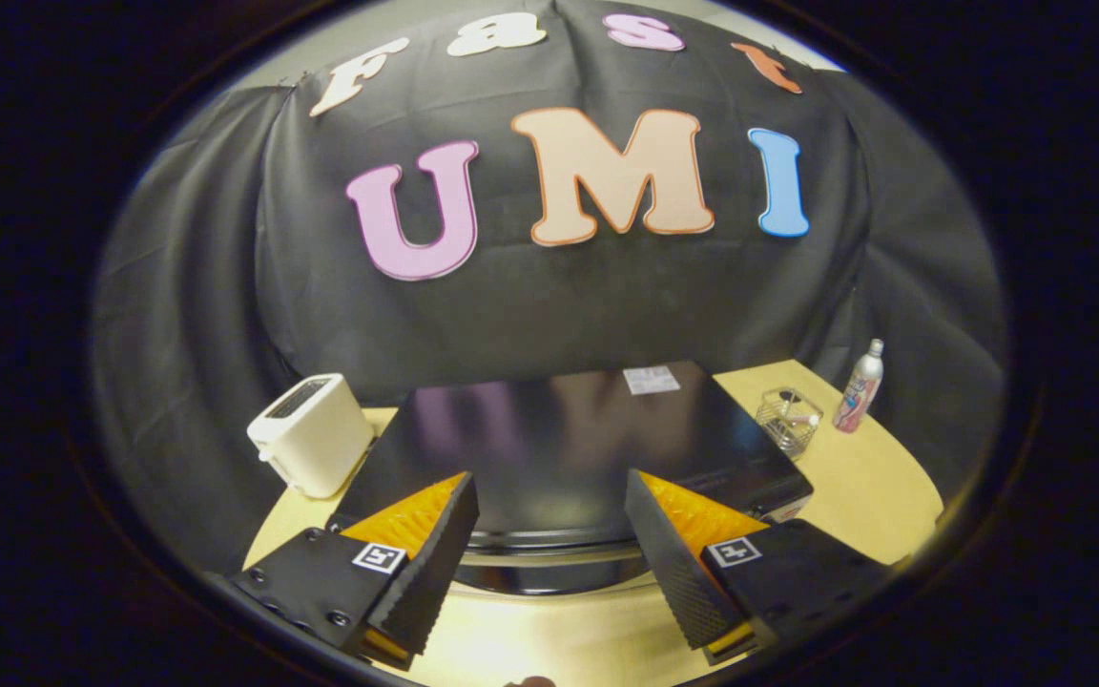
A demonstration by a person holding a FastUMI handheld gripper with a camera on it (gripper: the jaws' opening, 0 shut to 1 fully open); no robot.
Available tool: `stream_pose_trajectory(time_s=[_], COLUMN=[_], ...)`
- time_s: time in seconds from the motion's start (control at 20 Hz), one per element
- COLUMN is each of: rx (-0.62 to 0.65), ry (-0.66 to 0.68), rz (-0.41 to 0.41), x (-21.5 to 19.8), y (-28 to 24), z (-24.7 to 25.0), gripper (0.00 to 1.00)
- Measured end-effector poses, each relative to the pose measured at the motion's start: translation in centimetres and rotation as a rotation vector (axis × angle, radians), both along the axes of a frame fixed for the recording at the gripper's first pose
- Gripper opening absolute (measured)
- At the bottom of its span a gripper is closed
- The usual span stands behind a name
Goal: Open the toaster oven, put the food inside, and close the toaster oven door.
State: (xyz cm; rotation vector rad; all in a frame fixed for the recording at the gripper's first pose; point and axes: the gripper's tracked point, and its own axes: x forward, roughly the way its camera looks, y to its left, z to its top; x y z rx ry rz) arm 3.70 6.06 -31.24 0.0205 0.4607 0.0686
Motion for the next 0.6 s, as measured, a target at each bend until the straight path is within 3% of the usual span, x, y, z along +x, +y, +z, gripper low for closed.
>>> stream_pose_trajectory(time_s=[0.6], rx=[-0.060], ry=[0.021], rz=[-0.013], x=[-2.5], y=[-0.5], z=[-1.2], gripper=[0.99])
